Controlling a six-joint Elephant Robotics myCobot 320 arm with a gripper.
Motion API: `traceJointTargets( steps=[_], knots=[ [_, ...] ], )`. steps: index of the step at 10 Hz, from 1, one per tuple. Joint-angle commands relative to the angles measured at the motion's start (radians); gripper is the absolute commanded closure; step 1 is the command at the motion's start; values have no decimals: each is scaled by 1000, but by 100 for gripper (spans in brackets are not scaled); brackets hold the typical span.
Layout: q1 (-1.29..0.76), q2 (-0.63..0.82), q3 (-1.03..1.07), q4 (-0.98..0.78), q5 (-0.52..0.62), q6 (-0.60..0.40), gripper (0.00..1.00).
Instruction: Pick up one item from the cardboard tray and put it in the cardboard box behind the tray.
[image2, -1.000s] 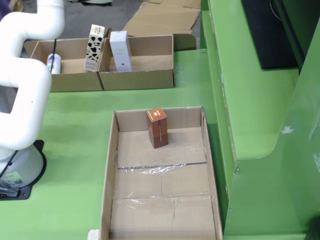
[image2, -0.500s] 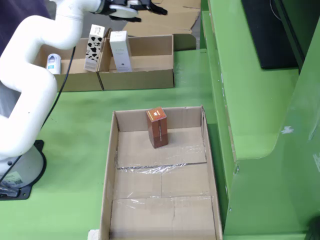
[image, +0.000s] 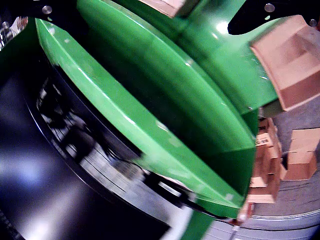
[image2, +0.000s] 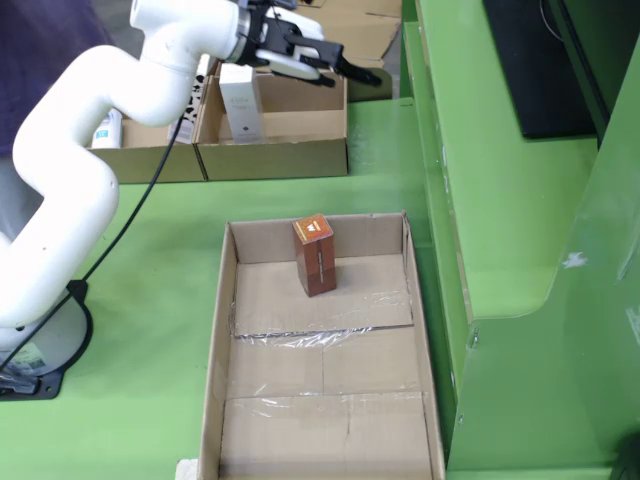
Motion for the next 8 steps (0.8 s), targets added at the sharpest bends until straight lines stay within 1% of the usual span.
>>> traceJointTargets(
  steps=[1,4,5,7,8],
  knots=[
    [-633,31,26,12,-10,31,0],
    [-633,31,26,12,-11,85,0],
    [-633,31,26,12,-10,48,0],
    [-633,31,26,12,-10,80,0],
    [-633,31,26,12,-10,60,0]
  ],
)
